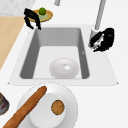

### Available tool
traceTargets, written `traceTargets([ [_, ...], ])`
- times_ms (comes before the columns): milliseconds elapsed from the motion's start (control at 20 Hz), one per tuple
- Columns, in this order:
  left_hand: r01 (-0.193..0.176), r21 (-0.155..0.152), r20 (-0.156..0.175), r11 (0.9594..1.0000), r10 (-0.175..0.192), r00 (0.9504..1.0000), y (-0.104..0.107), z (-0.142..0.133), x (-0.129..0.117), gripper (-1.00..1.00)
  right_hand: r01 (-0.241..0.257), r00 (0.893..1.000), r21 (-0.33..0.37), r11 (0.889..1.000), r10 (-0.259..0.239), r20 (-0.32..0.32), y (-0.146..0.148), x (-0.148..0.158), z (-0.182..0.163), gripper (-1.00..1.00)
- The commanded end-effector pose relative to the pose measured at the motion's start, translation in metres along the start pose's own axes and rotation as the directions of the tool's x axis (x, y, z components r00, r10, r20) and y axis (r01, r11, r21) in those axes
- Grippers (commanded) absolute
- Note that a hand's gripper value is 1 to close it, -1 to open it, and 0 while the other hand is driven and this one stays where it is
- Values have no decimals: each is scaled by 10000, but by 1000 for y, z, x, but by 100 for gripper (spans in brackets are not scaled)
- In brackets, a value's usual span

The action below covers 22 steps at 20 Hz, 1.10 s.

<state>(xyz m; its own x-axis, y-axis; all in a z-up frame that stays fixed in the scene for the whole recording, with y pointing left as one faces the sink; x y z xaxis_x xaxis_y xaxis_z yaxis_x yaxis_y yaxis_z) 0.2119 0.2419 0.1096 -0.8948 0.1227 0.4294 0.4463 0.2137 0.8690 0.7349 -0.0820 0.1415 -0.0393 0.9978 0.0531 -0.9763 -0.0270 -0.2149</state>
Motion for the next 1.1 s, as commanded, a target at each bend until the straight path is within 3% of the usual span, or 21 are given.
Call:
traceTargets([
  [0,0,0,0,10000,0,10000,0,0,0,0,-302,9963,-16,9995,302,807,1,-12,-1,100],
  [250,0,0,0,10000,0,10000,0,0,0,0,-206,9938,454,9988,156,1098,9,-7,-10,100],
  [1050,0,0,0,10000,0,10000,0,0,0,0,-220,9922,658,9976,137,1242,11,-4,-13,100],
])
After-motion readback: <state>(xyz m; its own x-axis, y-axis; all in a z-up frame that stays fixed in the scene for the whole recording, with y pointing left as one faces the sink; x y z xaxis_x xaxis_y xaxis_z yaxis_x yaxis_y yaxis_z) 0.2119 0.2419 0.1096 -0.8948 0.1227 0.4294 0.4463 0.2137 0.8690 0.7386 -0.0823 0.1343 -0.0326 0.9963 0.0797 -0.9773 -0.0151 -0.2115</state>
